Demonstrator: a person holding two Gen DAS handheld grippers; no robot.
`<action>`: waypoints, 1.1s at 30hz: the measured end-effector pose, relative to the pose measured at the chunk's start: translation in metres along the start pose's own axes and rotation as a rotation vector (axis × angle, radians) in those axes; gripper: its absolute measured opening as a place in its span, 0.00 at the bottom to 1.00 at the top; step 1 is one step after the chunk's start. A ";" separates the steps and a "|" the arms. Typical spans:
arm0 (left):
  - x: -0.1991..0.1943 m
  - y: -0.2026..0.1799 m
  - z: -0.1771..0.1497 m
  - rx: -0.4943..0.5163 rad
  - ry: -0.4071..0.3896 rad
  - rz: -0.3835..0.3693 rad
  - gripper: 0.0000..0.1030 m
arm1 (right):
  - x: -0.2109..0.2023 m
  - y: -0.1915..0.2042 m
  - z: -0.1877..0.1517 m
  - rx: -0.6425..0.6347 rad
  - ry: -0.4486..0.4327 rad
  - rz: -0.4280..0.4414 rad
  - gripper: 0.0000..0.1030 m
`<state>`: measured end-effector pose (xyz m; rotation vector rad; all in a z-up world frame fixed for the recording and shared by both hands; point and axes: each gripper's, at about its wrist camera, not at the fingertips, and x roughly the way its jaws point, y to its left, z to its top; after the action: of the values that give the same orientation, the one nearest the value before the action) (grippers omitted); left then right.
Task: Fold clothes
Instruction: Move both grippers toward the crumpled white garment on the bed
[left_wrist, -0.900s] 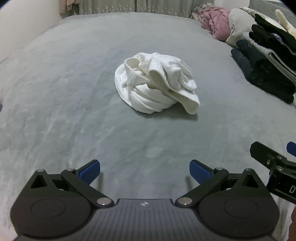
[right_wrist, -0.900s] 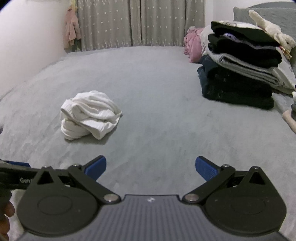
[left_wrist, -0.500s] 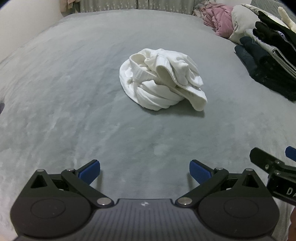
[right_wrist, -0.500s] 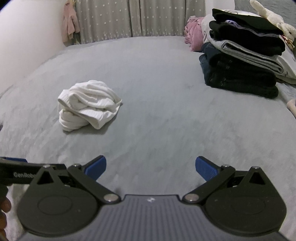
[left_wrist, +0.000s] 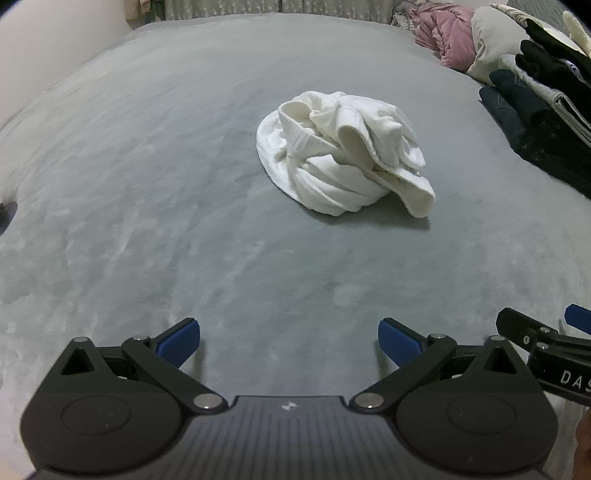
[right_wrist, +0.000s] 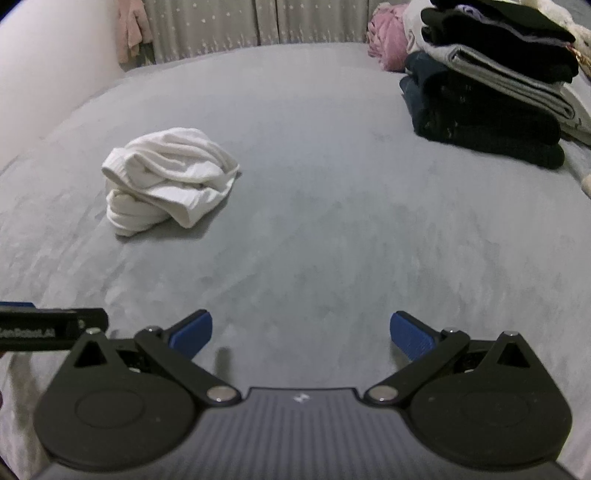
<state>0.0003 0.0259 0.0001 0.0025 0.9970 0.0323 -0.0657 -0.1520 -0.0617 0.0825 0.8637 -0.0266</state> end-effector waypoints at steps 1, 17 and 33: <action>0.000 0.001 0.001 -0.002 -0.004 0.006 0.99 | 0.001 0.000 0.002 0.004 0.005 0.007 1.00; -0.006 0.010 0.040 0.051 -0.067 -0.019 0.99 | -0.003 0.015 0.056 -0.034 0.025 0.146 1.00; 0.033 0.024 0.064 0.054 -0.038 -0.044 0.99 | 0.033 0.027 0.093 -0.017 0.035 0.347 1.00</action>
<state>0.0714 0.0519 0.0077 0.0308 0.9598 -0.0344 0.0277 -0.1325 -0.0254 0.2166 0.8753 0.3081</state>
